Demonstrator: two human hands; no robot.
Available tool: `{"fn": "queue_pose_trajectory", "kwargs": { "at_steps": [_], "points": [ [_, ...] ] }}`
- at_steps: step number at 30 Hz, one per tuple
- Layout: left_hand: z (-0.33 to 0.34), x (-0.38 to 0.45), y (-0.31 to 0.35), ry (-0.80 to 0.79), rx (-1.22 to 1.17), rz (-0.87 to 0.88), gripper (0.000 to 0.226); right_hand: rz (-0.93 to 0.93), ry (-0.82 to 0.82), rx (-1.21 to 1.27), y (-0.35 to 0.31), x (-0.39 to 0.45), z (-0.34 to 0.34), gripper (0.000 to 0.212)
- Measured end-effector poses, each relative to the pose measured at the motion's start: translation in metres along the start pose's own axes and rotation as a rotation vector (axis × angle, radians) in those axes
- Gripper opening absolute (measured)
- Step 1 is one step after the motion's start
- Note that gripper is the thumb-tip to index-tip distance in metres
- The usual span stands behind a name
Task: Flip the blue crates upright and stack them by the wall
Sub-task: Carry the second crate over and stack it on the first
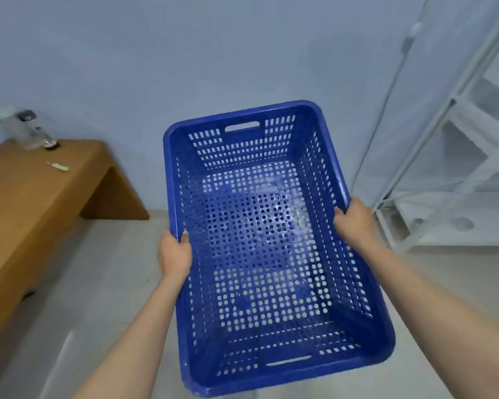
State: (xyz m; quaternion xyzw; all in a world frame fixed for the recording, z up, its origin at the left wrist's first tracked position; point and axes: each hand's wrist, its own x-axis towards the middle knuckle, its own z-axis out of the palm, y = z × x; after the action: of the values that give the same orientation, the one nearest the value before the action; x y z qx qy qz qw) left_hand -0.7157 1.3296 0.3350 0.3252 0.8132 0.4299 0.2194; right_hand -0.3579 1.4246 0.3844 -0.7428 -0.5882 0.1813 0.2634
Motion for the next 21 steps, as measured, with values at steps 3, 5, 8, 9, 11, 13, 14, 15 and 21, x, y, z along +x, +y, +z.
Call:
{"fn": "queue_pose_trajectory", "kwargs": {
  "at_steps": [3,5,8,9,11,13,14,15,21],
  "points": [
    [0.031,0.057,-0.01,0.019,-0.034,-0.113,0.014,-0.08,-0.055,-0.109,-0.035,0.071,0.041,0.022],
    [0.05,0.086,-0.018,0.024,-0.068,-0.207,0.015,-0.137,-0.1,-0.177,-0.058,0.116,0.069,0.014],
    [0.081,0.122,-0.034,-0.017,-0.113,-0.362,0.023,-0.21,-0.165,-0.291,-0.09,0.182,0.109,0.014],
    [0.092,0.133,-0.044,-0.04,-0.135,-0.428,0.024,-0.238,-0.189,-0.312,-0.099,0.204,0.125,0.017],
    [0.114,0.152,-0.059,-0.107,-0.179,-0.567,0.027,-0.309,-0.223,-0.36,-0.12,0.244,0.156,0.02],
    [0.134,0.164,-0.073,-0.149,-0.197,-0.689,0.026,-0.379,-0.268,-0.434,-0.14,0.278,0.188,0.021],
    [0.143,0.168,-0.075,-0.165,-0.222,-0.736,0.024,-0.414,-0.29,-0.471,-0.149,0.294,0.204,0.021],
    [0.154,0.171,-0.078,-0.179,-0.265,-0.777,0.021,-0.453,-0.31,-0.501,-0.158,0.31,0.22,0.021],
    [0.228,0.181,-0.088,-0.244,-0.487,-1.035,0.008,-0.638,-0.403,-0.601,-0.182,0.385,0.316,0.018]
  ]
}}
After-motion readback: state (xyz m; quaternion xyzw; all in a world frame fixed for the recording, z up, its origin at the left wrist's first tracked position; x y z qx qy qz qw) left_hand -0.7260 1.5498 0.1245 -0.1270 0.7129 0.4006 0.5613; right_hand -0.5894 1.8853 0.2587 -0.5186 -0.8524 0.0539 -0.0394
